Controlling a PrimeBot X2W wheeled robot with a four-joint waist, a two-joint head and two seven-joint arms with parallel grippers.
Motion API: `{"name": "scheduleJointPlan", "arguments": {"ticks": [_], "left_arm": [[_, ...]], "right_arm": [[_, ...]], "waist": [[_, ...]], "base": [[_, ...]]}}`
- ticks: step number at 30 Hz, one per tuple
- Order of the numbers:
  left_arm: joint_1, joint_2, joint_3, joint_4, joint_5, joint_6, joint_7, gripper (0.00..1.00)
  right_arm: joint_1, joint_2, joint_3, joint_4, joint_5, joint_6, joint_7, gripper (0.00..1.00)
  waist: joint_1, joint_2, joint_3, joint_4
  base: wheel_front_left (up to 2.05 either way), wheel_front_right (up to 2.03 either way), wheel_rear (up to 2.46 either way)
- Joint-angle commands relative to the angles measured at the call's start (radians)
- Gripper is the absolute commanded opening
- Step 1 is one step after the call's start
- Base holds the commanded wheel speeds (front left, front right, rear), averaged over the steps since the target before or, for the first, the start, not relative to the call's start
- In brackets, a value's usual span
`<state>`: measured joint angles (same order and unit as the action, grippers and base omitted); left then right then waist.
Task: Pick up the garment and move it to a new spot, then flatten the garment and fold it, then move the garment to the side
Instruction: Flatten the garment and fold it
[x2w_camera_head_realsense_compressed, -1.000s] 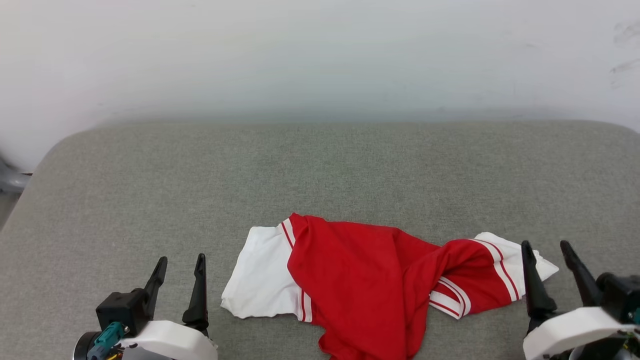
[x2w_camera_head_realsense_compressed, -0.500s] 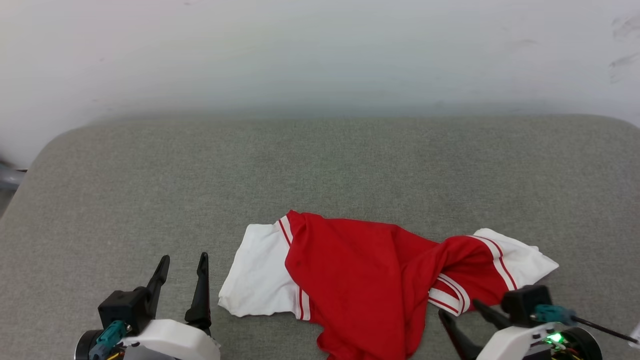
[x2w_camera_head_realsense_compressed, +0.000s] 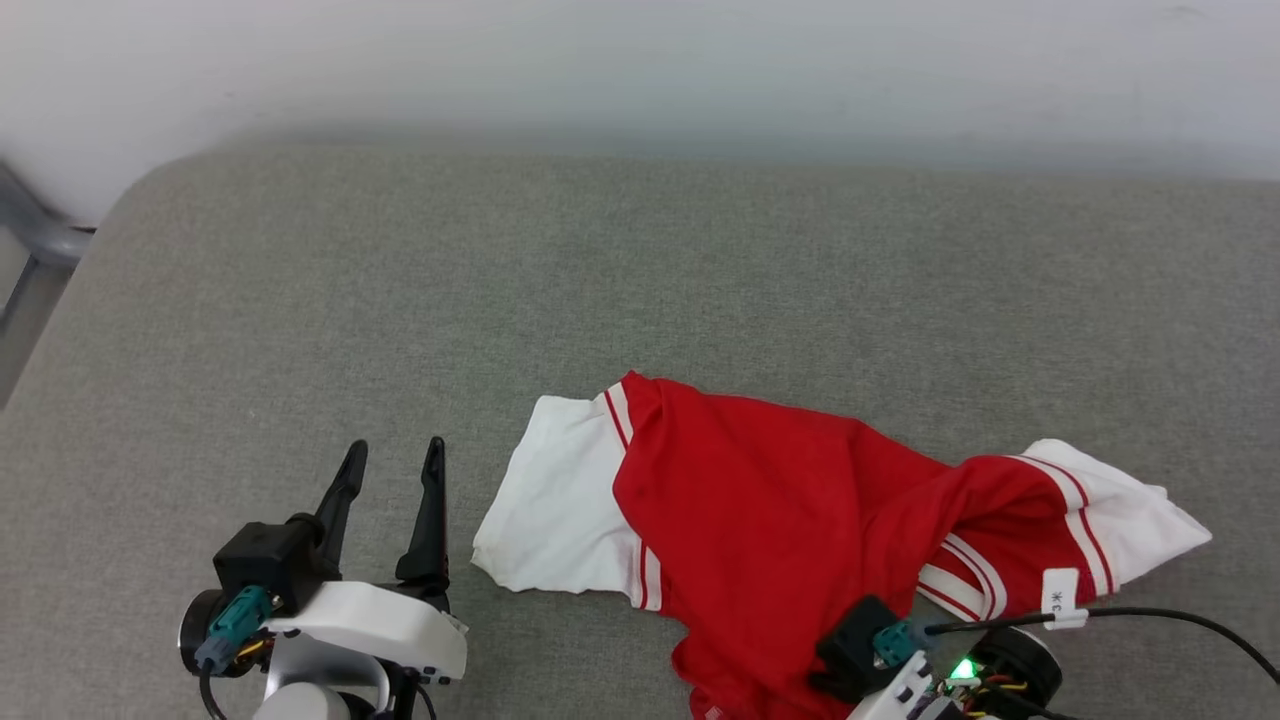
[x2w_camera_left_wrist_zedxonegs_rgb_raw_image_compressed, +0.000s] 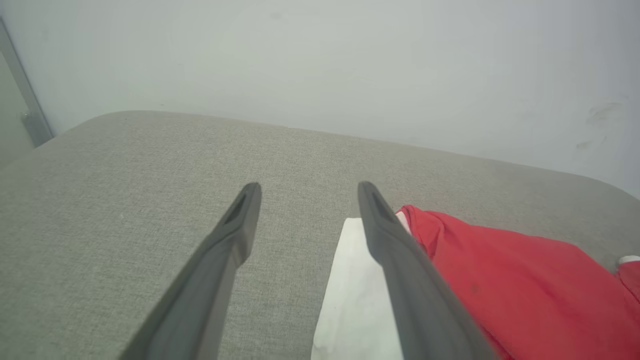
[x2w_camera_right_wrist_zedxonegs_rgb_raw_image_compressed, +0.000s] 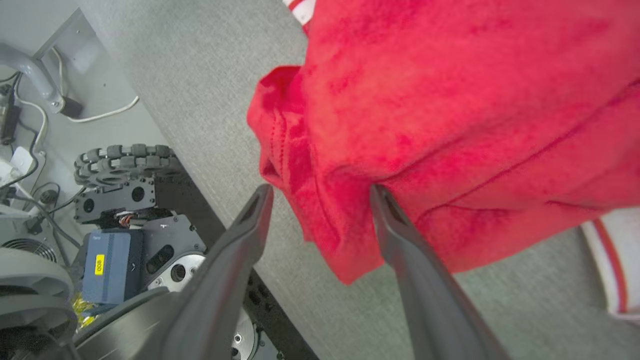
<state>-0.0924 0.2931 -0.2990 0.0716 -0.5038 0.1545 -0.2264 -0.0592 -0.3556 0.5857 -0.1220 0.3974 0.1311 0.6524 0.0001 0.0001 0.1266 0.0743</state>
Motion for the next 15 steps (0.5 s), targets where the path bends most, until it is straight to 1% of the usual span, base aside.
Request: {"name": "scheduleJointPlan", "arguments": {"ticks": [1, 8, 10, 11, 13, 15], "left_arm": [[-0.018, -0.006, 0.000, 0.007, 0.004, -0.004, -0.009, 1.00], [-0.049, -0.025, 0.008, 0.039, -0.001, -0.022, -0.026, 1.00], [-0.060, -0.030, 0.010, 0.047, 0.001, -0.028, -0.030, 1.00], [-0.062, -0.031, 0.011, 0.051, 0.003, -0.031, -0.031, 1.00], [-0.064, -0.032, 0.013, 0.059, 0.007, -0.032, -0.032, 1.00], [-0.067, -0.034, 0.016, 0.065, 0.009, -0.035, -0.034, 1.00]], "right_arm": [[-0.023, -0.013, 0.025, 0.017, 0.012, -0.001, 0.006, 1.00], [-0.083, -0.029, 0.114, 0.155, 0.036, -0.001, 0.044, 1.00], [-0.084, -0.028, 0.124, 0.198, 0.046, -0.001, 0.056, 1.00], [-0.086, -0.032, 0.129, 0.219, 0.043, -0.001, 0.064, 0.68], [-0.085, -0.027, 0.138, 0.245, 0.063, -0.001, 0.073, 0.00], [-0.092, -0.023, 0.139, 0.248, 0.074, -0.001, 0.071, 0.00]], "waist": [[-0.0001, -0.0001, 0.037, 0.029], [-0.0001, -0.0001, 0.095, 0.054], [-0.0001, -0.0001, 0.105, 0.058], [-0.0001, -0.0001, 0.107, 0.058], [-0.0001, -0.0001, 0.109, 0.057], [-0.0001, -0.0001, 0.108, 0.054]], "base": [[0.00, 0.00, 0.00], [0.00, 0.00, 0.00], [0.00, 0.00, 0.00], [0.00, 0.00, 0.00], [0.00, 0.00, 0.00], [0.00, 0.00, 0.00]]}}
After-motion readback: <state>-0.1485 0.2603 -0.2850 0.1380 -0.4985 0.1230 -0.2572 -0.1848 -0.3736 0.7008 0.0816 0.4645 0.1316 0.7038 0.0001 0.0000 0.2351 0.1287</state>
